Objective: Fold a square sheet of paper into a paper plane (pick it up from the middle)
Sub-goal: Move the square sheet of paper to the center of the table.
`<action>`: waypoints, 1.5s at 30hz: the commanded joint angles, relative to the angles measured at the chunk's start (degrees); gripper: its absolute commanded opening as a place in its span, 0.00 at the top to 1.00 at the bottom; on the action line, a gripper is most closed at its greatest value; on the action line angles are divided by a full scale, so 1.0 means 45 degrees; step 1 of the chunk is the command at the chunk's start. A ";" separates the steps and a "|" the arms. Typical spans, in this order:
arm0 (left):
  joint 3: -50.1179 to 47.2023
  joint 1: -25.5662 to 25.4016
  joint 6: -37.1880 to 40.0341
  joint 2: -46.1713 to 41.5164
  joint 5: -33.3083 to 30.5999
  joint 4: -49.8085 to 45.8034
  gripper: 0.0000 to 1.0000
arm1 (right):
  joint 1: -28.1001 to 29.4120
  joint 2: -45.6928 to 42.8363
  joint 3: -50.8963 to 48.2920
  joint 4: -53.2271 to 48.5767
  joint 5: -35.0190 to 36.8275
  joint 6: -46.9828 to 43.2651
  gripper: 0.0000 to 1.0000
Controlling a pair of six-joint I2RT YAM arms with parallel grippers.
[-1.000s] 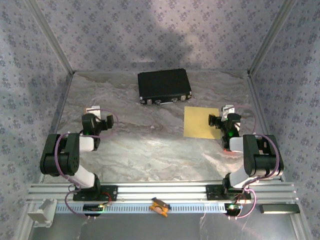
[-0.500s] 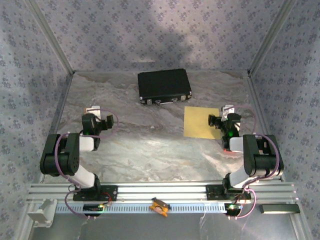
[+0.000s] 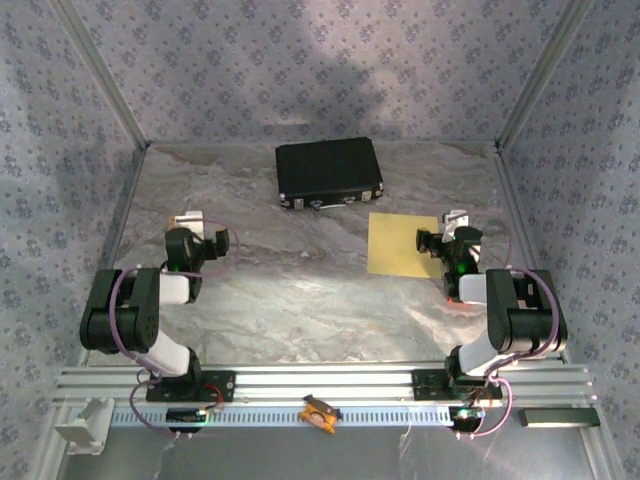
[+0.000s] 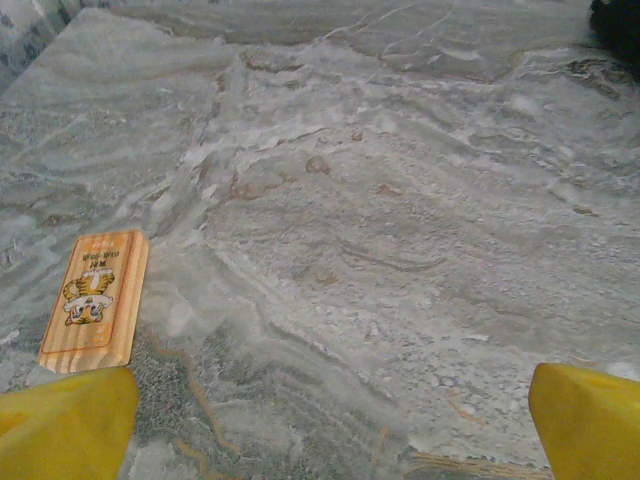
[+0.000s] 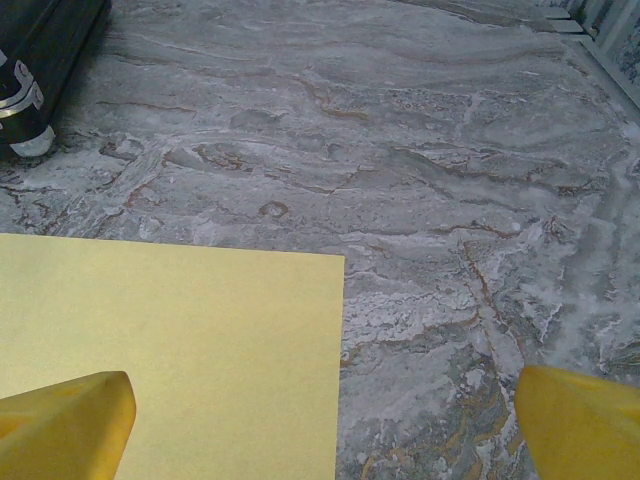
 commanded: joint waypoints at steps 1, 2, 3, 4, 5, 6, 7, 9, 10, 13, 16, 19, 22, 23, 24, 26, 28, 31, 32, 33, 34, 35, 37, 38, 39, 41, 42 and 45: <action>-0.0224 -0.0042 0.0200 -0.0701 0.0117 0.0569 0.00 | 0.0197 -0.0308 0.0137 -0.0104 0.0232 -0.0199 0.01; -0.0127 -0.0044 0.0201 -0.0916 0.0111 0.0174 0.00 | 0.0228 -0.0437 0.0138 -0.0206 0.0349 -0.0173 0.01; 0.0038 -0.0042 0.0166 -0.1171 0.0100 -0.0266 0.00 | 0.0235 -0.0652 0.0220 -0.0527 0.0479 -0.0114 0.01; 0.0179 -0.0042 0.0125 -0.1417 0.0078 -0.0780 0.00 | 0.0216 -0.0858 0.0264 -0.0793 0.0555 -0.0057 0.01; 0.0293 -0.0049 0.0055 -0.1737 0.0058 -0.1336 0.00 | 0.0194 -0.1099 0.0390 -0.1193 0.0758 0.0049 0.01; 0.0376 -0.0042 -0.0086 -0.2098 -0.0045 -0.1881 0.00 | 0.0162 -0.1366 0.0536 -0.1723 0.0909 0.0190 0.01; 0.0408 -0.0052 -0.0231 -0.2392 -0.0177 -0.2250 0.00 | 0.0132 -0.1637 0.0694 -0.2320 0.1055 0.0368 0.01; 0.0409 -0.0052 -0.0352 -0.3099 -0.0316 -0.3113 0.00 | 0.0050 -0.2460 0.1213 -0.4321 0.1295 0.0971 0.01; 0.0427 -0.0042 -0.0387 -0.3447 -0.0365 -0.3505 0.00 | 0.0026 -0.2769 0.1409 -0.5060 0.1298 0.1092 0.01; 0.0496 -0.0037 -0.0804 -0.4667 -0.0434 -0.4504 0.00 | 0.0006 -0.3705 0.2063 -0.7437 0.2177 0.2438 0.01; 0.0900 -0.0041 -0.1547 -0.5747 -0.0428 -0.5946 0.00 | -0.0217 -0.4063 0.3429 -1.0717 0.1450 0.4409 0.01; 0.1629 -0.0027 -0.3824 -0.6616 -0.1251 -0.8321 0.00 | -0.0616 -0.3904 0.4151 -1.2209 -0.2118 0.5295 0.01; 0.2224 0.0014 -0.5403 -0.7294 -0.1221 -1.0844 0.00 | -0.0338 -0.3648 0.4076 -1.2047 -0.4525 0.5865 0.01; 0.2236 0.0053 -0.5627 -0.7514 -0.0675 -1.0964 0.00 | -0.0183 -0.3400 0.4146 -1.2167 -0.4876 0.5917 0.01; 0.2160 0.0056 -0.5717 -0.7712 0.0016 -1.0899 0.00 | -0.0045 -0.3073 0.4316 -1.2385 -0.5113 0.5883 0.01; 0.2079 0.0051 -0.6174 -0.7964 0.1090 -1.0857 0.00 | 0.0117 -0.2315 0.4777 -1.2855 -0.5124 0.5891 0.02; 0.2131 0.0044 -0.6431 -0.8000 0.1886 -1.0981 0.00 | 0.0253 -0.1543 0.5107 -1.2949 -0.5256 0.5758 0.05; 0.2312 -0.0126 -0.6682 -0.7878 0.2450 -1.1427 0.00 | 0.0374 -0.0484 0.5586 -1.3050 -0.5309 0.5677 0.09; 0.2356 -0.0217 -0.6701 -0.7823 0.2566 -1.1552 0.00 | 0.0414 -0.0141 0.5700 -1.3065 -0.5230 0.5669 0.10; 0.2388 -0.0325 -0.6810 -0.7778 0.2573 -1.1708 0.00 | 0.0415 0.0218 0.5871 -1.3112 -0.5213 0.5643 0.10; 0.2407 -0.0426 -0.6974 -0.7734 0.2661 -1.1768 0.00 | 0.0425 0.0570 0.6008 -1.3129 -0.5324 0.5566 0.12; 0.2396 -0.0550 -0.7025 -0.7680 0.2829 -1.1735 0.00 | 0.0436 0.0832 0.6102 -1.3104 -0.5409 0.5552 0.12; 0.2417 -0.0908 -0.7129 -0.7567 0.2880 -1.1769 0.00 | 0.0493 0.1350 0.6277 -1.3064 -0.5554 0.5509 0.13; 0.2400 -0.1056 -0.7148 -0.7521 0.2876 -1.1769 0.00 | 0.0523 0.1560 0.6355 -1.3064 -0.5620 0.5474 0.13; 0.2411 -0.1170 -0.7168 -0.7469 0.2827 -1.1803 0.00 | 0.0551 0.1811 0.6469 -1.3156 -0.5607 0.5478 0.13; 0.2400 -0.1301 -0.7282 -0.7416 0.2749 -1.1871 0.00 | 0.0614 0.2251 0.6651 -1.3391 -0.5583 0.5482 0.15; 0.2382 -0.1359 -0.7317 -0.7398 0.2730 -1.1887 0.00 | 0.0675 0.2466 0.6721 -1.3552 -0.5556 0.5548 0.16; 0.2414 -0.1461 -0.7410 -0.7414 0.2611 -1.1980 0.00 | 0.0888 0.2731 0.6559 -1.3598 -0.5454 0.5765 0.18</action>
